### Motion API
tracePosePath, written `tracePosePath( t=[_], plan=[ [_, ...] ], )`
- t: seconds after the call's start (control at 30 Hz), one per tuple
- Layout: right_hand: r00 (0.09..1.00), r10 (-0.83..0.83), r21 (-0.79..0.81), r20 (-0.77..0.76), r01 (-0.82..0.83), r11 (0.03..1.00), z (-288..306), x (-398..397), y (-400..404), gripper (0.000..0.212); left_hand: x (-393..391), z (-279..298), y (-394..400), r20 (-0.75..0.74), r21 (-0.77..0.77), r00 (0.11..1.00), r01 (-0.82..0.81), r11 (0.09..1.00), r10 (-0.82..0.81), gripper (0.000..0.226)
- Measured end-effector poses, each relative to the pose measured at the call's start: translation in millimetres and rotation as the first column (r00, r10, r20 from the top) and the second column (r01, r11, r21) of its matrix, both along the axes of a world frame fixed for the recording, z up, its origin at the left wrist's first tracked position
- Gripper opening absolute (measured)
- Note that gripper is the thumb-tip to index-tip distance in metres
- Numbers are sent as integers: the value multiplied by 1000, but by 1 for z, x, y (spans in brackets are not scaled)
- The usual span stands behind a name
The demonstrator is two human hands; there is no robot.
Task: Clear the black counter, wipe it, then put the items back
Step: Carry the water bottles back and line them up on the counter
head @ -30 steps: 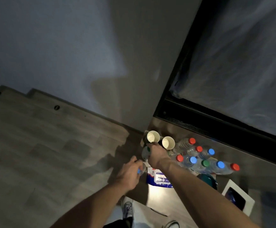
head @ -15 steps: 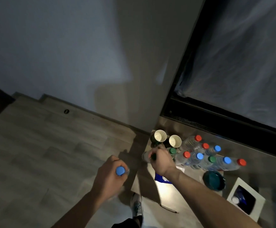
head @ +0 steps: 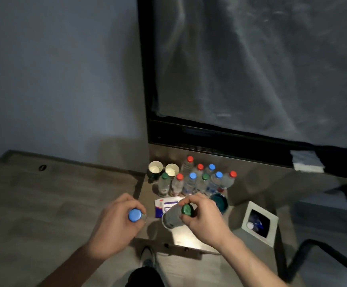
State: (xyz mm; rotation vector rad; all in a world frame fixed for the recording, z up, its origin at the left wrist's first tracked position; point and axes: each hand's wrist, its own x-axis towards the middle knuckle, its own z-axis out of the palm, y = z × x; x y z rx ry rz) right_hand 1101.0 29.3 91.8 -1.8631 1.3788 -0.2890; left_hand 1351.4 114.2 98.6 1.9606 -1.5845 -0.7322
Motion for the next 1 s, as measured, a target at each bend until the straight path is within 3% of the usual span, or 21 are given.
tracePosePath(
  t=[0.3, 0.57, 1.0],
  plan=[
    [963, -258, -87, 78, 265, 960, 51, -208, 119, 21, -193, 37, 37, -37, -85, 986, 160, 984, -163, 28],
    [914, -404, -141, 34, 405, 903, 93, -359, 193, 20, -356, 68, 69, -90, -138, 926, 352, 926, -366, 24],
    [811, -580, -186, 82, 584, 790, 91, -565, 190, 25, -566, 67, 17, -1, -107, 832, 551, 828, -554, 23]
  ],
)
